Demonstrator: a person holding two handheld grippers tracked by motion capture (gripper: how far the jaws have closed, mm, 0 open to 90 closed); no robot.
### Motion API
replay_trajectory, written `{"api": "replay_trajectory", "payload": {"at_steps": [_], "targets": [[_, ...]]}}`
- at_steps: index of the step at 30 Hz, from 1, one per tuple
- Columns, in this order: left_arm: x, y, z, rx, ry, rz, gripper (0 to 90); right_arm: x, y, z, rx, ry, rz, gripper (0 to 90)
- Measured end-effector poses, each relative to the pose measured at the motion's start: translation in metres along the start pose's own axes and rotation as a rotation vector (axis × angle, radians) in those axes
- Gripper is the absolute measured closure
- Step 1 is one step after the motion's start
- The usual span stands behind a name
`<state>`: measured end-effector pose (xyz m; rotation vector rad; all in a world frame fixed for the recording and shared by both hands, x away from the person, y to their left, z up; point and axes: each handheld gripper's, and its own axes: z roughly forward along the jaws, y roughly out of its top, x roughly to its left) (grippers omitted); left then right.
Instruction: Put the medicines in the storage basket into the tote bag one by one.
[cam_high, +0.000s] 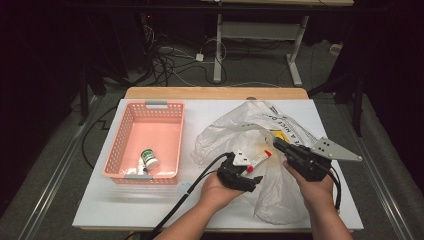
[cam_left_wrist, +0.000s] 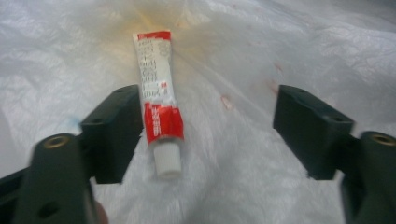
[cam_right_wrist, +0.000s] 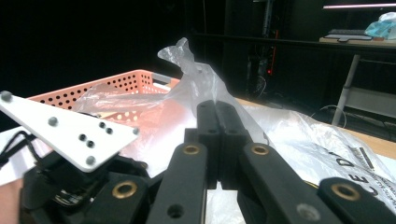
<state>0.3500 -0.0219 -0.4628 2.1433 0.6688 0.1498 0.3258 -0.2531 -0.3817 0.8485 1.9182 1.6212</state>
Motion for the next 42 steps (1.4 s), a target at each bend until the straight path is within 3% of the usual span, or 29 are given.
{"api": "replay_trajectory", "payload": {"at_steps": [7, 10, 16, 25, 31, 42], "targets": [[-0.002, -0.009, -0.018, -0.008, -0.028, -0.017, 7.6, -0.003, -0.004, 0.001, 0.022, -0.008, -0.004, 90.0], [-0.005, -0.011, -0.026, -0.003, -0.041, -0.006, 0.5, -0.004, -0.005, 0.001, 0.029, -0.01, -0.009, 90.0], [-0.009, -0.018, -0.051, -0.027, -0.056, -0.011, 0.0, -0.005, -0.006, -0.001, 0.031, -0.019, -0.009, 90.0], [-0.008, -0.037, -0.095, -0.069, -0.02, -0.018, 0.0, -0.005, -0.005, -0.003, 0.027, -0.022, -0.008, 90.0], [0.002, -0.045, -0.113, -0.058, 0.026, -0.036, 0.0, -0.005, -0.005, -0.004, 0.022, -0.023, -0.001, 90.0], [0.016, -0.053, -0.148, -0.116, 0.089, -0.082, 0.0, -0.007, -0.006, -0.006, 0.025, -0.024, -0.006, 90.0]]}}
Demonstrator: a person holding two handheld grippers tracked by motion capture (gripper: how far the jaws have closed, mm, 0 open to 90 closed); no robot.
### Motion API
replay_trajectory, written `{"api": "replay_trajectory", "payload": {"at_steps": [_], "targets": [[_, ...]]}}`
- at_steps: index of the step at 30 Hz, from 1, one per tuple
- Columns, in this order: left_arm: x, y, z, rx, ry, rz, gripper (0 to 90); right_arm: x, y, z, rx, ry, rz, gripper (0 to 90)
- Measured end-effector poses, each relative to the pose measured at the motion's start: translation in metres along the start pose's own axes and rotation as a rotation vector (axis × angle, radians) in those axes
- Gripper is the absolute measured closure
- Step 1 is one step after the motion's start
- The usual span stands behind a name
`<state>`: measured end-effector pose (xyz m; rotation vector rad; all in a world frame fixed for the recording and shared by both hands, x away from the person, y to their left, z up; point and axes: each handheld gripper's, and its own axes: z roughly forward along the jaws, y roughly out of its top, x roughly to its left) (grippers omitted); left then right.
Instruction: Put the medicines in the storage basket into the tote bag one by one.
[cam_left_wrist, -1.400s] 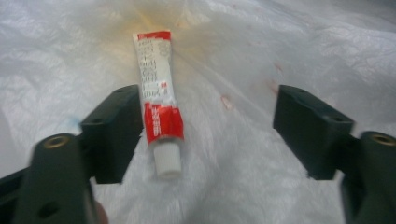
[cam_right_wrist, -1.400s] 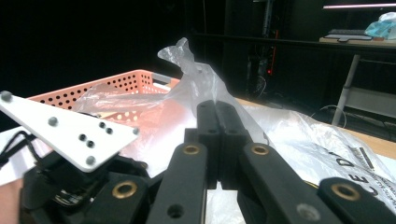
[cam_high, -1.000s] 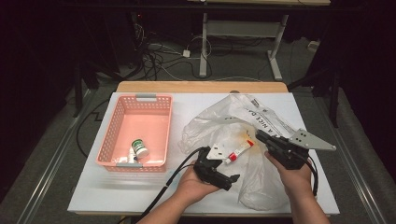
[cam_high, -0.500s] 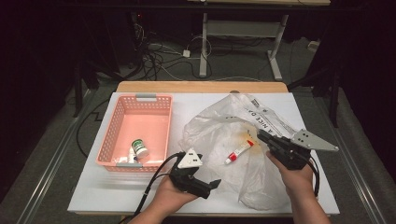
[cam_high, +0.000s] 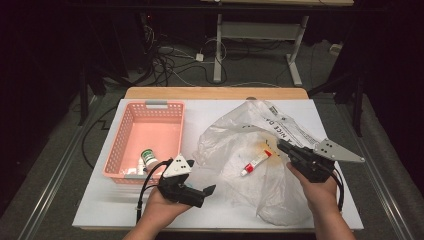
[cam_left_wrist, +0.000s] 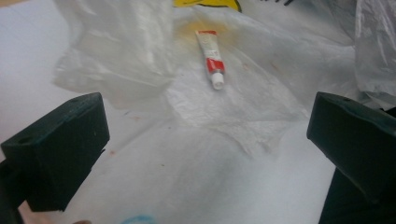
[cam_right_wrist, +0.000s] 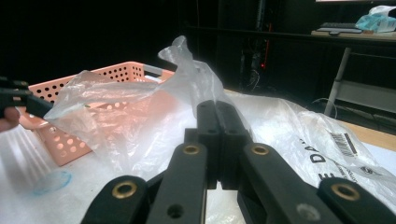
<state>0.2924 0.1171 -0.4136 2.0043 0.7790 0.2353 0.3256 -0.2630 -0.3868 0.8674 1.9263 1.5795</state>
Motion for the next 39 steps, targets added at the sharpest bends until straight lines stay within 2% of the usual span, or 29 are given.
{"api": "replay_trajectory", "payload": {"at_steps": [11, 14, 18, 21, 29, 39], "targets": [[0.027, -0.007, -0.023, -0.016, 0.088, -0.06, 0.0, -0.002, -0.001, -0.002, 0.0, -0.007, 0.008, 90.0], [0.034, -0.008, -0.03, -0.01, 0.127, -0.058, 0.0, -0.002, -0.001, -0.002, -0.004, -0.007, 0.006, 90.0], [0.045, -0.011, -0.042, -0.012, 0.169, -0.078, 0.0, -0.002, -0.001, -0.003, -0.004, -0.006, 0.009, 90.0], [0.054, -0.014, -0.049, 0.006, 0.23, -0.07, 0.0, -0.003, -0.001, -0.003, -0.005, -0.005, 0.006, 90.0], [0.078, -0.025, -0.066, 0.016, 0.301, -0.131, 0.0, -0.002, -0.001, -0.004, -0.005, -0.004, 0.008, 90.0], [0.101, -0.037, -0.087, 0.023, 0.364, -0.197, 0.0, -0.004, -0.001, -0.004, -0.005, -0.01, 0.007, 90.0]]}}
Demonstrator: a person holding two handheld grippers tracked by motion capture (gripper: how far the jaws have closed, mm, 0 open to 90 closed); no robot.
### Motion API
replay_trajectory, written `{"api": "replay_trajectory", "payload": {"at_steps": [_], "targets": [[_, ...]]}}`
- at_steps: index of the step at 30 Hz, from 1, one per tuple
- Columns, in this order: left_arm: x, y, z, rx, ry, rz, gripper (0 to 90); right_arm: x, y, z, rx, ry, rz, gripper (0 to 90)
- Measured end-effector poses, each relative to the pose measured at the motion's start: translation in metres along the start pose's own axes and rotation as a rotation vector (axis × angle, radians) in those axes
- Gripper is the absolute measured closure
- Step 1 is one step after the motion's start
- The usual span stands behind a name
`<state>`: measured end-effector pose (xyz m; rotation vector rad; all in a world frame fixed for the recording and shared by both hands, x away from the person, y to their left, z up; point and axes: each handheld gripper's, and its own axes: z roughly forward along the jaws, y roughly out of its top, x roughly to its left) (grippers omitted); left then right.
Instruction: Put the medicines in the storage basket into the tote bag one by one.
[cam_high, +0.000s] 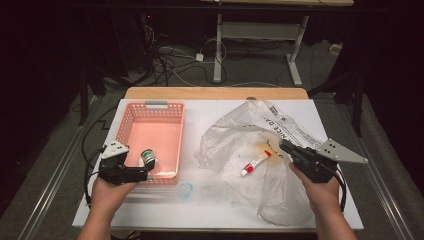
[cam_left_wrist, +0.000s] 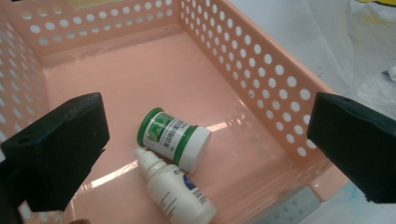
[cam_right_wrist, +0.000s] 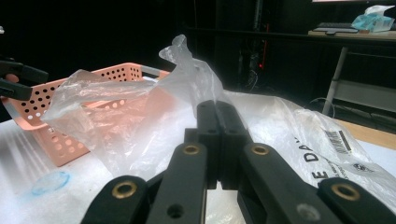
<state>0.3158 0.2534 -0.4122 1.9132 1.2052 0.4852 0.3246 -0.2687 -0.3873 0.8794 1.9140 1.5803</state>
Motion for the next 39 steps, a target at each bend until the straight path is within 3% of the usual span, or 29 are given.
{"api": "replay_trajectory", "payload": {"at_steps": [4, 8, 12, 17, 20, 22, 24, 28, 30, 34, 37, 39], "targets": [[0.002, -0.001, 0.001, 0.011, 0.051, 0.022, 0.0, 0.001, -0.001, 0.001, 0.003, 0.003, 0.007, 90.0], [0.0, 0.001, 0.004, 0.03, 0.045, 0.023, 0.0, 0.002, -0.001, 0.002, 0.008, 0.004, 0.004, 90.0], [-0.005, 0.01, 0.007, 0.051, 0.006, 0.027, 0.0, 0.002, -0.001, 0.002, 0.008, 0.003, 0.004, 90.0], [-0.004, 0.026, 0.018, 0.108, -0.01, 0.007, 0.0, 0.001, 0.0, 0.001, 0.0, 0.007, 0.001, 90.0], [0.002, 0.034, 0.023, 0.133, -0.066, -0.038, 0.0, 0.001, 0.002, -0.001, -0.009, 0.008, 0.004, 90.0], [0.007, 0.037, 0.026, 0.15, -0.046, -0.049, 0.0, 0.001, 0.002, -0.002, -0.011, 0.009, 0.007, 90.0], [0.012, 0.04, 0.029, 0.172, -0.053, -0.075, 0.0, 0.001, 0.003, -0.002, -0.012, 0.01, 0.002, 90.0], [0.015, 0.046, 0.035, 0.186, -0.058, -0.085, 0.0, 0.001, 0.004, -0.003, -0.02, 0.013, 0.003, 90.0], [0.015, 0.051, 0.039, 0.222, -0.051, -0.067, 0.0, 0.001, 0.005, -0.004, -0.024, 0.016, 0.0, 90.0], [0.022, 0.057, 0.047, 0.284, -0.032, -0.088, 1.8, -0.001, 0.003, -0.003, -0.016, 0.01, 0.011, 90.0], [0.028, 0.058, 0.054, 0.351, -0.029, -0.122, 5.2, 0.0, 0.003, -0.003, -0.009, 0.008, 0.002, 90.0], [0.03, 0.058, 0.058, 0.41, -0.004, -0.116, 8.5, 0.001, 0.003, -0.003, -0.01, 0.012, -0.006, 90.0]]}}
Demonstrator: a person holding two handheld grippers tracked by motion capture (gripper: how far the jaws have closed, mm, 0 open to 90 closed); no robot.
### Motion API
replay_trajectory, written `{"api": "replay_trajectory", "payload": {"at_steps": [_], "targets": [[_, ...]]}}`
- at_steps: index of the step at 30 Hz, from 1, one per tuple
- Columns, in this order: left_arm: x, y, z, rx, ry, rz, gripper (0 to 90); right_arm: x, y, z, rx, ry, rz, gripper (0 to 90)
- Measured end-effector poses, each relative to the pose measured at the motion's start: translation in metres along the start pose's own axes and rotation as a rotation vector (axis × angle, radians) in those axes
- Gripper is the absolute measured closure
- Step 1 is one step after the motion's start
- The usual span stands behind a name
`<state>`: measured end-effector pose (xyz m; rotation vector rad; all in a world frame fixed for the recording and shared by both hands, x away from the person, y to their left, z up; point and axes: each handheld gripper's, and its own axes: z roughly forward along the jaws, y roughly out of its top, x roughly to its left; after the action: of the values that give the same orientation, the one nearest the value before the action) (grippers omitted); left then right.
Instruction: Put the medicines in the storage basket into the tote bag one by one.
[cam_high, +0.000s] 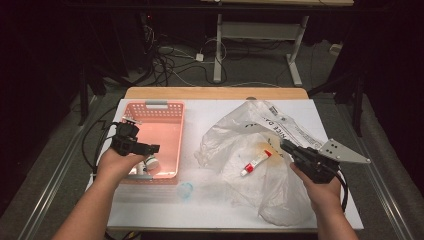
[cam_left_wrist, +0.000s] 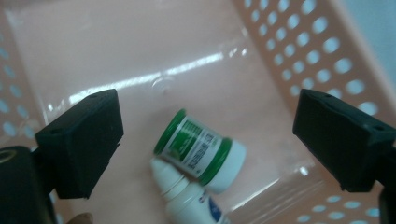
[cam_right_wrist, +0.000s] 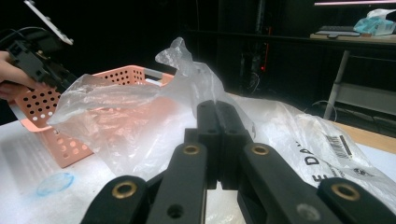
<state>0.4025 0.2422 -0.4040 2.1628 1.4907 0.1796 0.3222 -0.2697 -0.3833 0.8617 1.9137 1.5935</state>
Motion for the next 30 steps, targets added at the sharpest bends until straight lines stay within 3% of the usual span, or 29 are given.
{"api": "replay_trajectory", "payload": {"at_steps": [3, 5, 9, 13, 19, 30], "targets": [[0.003, 0.001, 0.007, 0.096, 0.011, -0.005, 12.5, 0.001, -0.001, 0.0, 0.006, -0.003, 0.008, 90.0], [0.004, 0.002, 0.01, 0.131, 0.019, -0.014, 14.7, 0.0, -0.001, 0.001, 0.007, -0.001, -0.003, 90.0], [0.008, 0.003, 0.015, 0.18, -0.014, -0.046, 19.4, 0.002, -0.001, 0.001, 0.008, 0.002, 0.005, 90.0], [0.012, 0.003, 0.016, 0.194, -0.039, -0.074, 24.5, 0.002, -0.001, 0.0, 0.006, 0.001, 0.007, 90.0], [0.011, 0.003, 0.015, 0.193, -0.058, -0.07, 30.9, 0.002, 0.0, 0.0, 0.004, 0.003, 0.005, 90.0], [0.01, 0.005, 0.021, 0.216, -0.074, -0.082, 29.8, 0.003, 0.0, 0.0, 0.004, 0.001, -0.003, 90.0]]}}
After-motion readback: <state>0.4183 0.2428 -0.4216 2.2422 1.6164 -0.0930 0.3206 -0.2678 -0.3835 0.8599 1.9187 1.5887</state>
